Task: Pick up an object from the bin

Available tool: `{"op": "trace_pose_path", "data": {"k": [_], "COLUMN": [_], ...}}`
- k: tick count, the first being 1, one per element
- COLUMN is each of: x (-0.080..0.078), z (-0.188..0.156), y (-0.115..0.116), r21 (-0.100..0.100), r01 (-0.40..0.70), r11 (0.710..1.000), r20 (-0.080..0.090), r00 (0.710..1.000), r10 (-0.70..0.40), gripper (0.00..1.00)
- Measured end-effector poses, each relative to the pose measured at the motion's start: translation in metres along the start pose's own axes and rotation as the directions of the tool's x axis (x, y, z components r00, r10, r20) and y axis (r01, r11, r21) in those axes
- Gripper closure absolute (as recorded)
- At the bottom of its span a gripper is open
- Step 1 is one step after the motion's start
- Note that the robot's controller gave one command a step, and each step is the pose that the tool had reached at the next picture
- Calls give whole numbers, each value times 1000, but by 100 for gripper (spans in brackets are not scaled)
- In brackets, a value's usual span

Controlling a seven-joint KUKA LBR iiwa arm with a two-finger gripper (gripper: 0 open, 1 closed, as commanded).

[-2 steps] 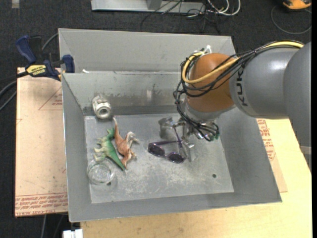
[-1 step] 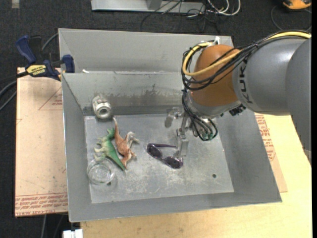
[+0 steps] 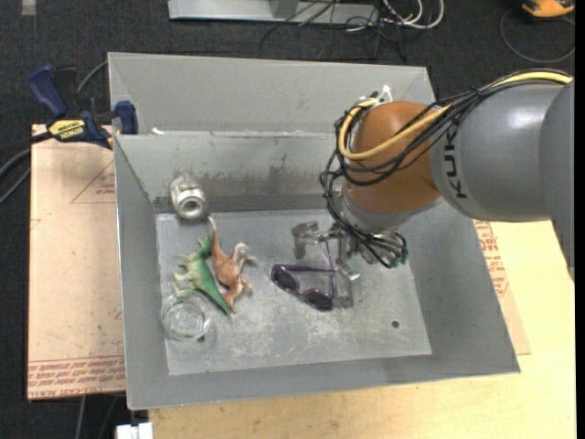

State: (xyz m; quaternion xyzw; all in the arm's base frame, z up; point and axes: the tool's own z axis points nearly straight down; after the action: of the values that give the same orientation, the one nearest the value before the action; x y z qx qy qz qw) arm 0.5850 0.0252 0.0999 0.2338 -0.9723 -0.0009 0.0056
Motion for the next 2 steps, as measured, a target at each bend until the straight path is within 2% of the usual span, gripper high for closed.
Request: {"op": "trace_pose_path", "data": {"k": [1, 2], "x": [-1, -4], "z": [30, 29], "y": [7, -12], "r21": [-2, 1], "r01": [-343, -24], "r11": [939, 1000], "r20": [20, 6], "r00": [939, 1000], "r10": [343, 24], "gripper": [0, 100]}}
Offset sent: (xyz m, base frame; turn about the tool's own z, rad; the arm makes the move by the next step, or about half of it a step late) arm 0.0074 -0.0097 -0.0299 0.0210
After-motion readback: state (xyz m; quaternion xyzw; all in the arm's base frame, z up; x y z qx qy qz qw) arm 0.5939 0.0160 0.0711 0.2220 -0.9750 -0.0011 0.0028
